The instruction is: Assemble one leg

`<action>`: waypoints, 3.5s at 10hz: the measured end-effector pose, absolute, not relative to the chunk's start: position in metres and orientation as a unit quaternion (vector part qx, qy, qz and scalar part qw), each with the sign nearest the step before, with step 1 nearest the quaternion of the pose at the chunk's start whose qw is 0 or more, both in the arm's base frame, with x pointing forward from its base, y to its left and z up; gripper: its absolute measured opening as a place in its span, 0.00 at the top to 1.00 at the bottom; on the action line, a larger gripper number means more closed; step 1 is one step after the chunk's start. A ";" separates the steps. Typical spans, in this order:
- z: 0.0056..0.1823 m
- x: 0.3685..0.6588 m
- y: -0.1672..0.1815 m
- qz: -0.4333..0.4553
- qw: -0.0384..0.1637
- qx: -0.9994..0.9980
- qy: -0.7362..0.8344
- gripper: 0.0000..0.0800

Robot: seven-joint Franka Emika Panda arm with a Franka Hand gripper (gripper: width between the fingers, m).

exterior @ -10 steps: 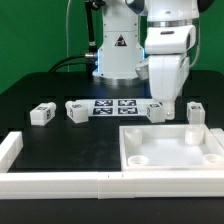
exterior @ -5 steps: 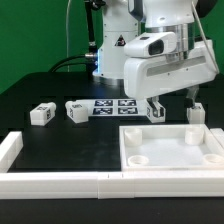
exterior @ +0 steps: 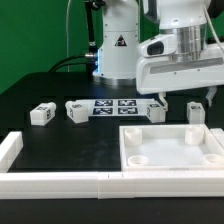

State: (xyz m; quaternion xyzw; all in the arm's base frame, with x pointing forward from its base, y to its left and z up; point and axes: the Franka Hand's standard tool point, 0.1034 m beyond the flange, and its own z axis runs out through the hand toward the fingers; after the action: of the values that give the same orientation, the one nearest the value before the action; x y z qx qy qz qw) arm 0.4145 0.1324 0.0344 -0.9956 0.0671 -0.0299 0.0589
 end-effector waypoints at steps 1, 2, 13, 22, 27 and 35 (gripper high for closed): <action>0.035 0.415 0.134 -0.028 0.062 -0.992 0.106 0.19; 0.034 0.414 0.134 -0.024 0.061 -0.992 0.104 0.19; 0.025 0.376 0.151 0.404 0.066 -0.910 0.064 0.19; 0.008 0.377 0.154 0.453 0.070 -0.887 0.062 0.44; 0.008 0.377 0.154 0.453 0.070 -0.886 0.062 0.64; 0.087 0.403 0.142 0.428 0.076 -0.899 0.058 0.64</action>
Offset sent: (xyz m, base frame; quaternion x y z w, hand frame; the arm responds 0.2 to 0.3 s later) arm 0.0000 0.0000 0.0000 0.0000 0.0000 0.0000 1.0000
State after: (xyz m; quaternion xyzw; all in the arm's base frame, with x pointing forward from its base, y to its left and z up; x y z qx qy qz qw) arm 0.4028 0.1425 0.0872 -0.8986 0.0581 0.4282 0.0756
